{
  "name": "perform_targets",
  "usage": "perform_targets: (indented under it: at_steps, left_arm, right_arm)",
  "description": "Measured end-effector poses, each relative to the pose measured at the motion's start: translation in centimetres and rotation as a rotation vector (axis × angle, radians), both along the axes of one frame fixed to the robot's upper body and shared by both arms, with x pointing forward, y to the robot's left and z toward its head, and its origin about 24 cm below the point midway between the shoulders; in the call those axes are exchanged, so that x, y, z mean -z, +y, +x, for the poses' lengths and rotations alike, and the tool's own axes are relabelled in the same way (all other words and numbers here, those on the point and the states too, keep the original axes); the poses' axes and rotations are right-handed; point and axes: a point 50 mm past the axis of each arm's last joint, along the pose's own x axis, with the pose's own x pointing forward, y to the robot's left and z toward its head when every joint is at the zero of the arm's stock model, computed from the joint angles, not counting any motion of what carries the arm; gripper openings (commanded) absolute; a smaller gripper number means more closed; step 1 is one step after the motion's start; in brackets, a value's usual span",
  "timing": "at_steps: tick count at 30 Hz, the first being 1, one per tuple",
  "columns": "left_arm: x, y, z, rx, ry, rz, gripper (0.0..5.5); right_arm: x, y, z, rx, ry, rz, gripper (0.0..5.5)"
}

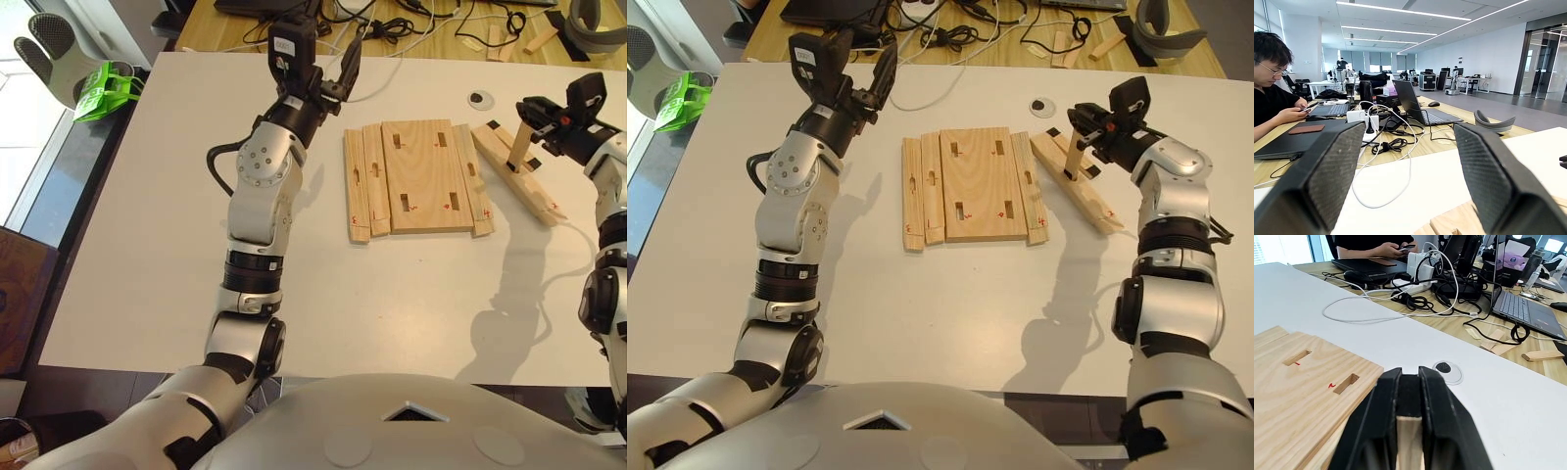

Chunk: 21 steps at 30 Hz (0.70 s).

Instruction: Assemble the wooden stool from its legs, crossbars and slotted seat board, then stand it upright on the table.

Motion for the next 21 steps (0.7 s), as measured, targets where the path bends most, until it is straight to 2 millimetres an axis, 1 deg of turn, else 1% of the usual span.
perform_targets:
  at_steps: [3,6,8,12,17,19,21]
  left_arm:
    - [0.0,0.0,0.0,0.000,0.000,0.000,3.31]
    - [0.0,0.1,0.0,0.000,0.000,0.002,3.31]
    - [0.0,0.1,0.0,0.000,0.000,0.002,3.31]
    - [0.0,0.0,0.0,0.001,0.000,0.001,3.31]
    - [0.0,0.0,0.0,0.000,-0.001,0.000,3.31]
    - [0.0,0.0,0.0,-0.003,-0.007,-0.002,3.31]
    - [0.0,-0.1,0.0,-0.004,-0.009,-0.008,3.31]
  right_arm:
    - [0.3,-0.6,-0.3,0.034,-0.010,0.051,0.39]
    - [0.7,-1.4,-0.7,0.131,-0.014,0.205,0.39]
    - [0.9,-1.2,-0.5,0.181,-0.022,0.269,0.39]
    - [1.2,0.2,0.1,0.222,-0.012,0.271,0.39]
    - [0.8,1.7,0.8,0.250,0.010,0.257,0.39]
    - [0.6,2.6,1.1,0.279,0.010,0.231,0.39]
    - [0.4,3.7,1.5,0.310,-0.005,0.167,0.39]
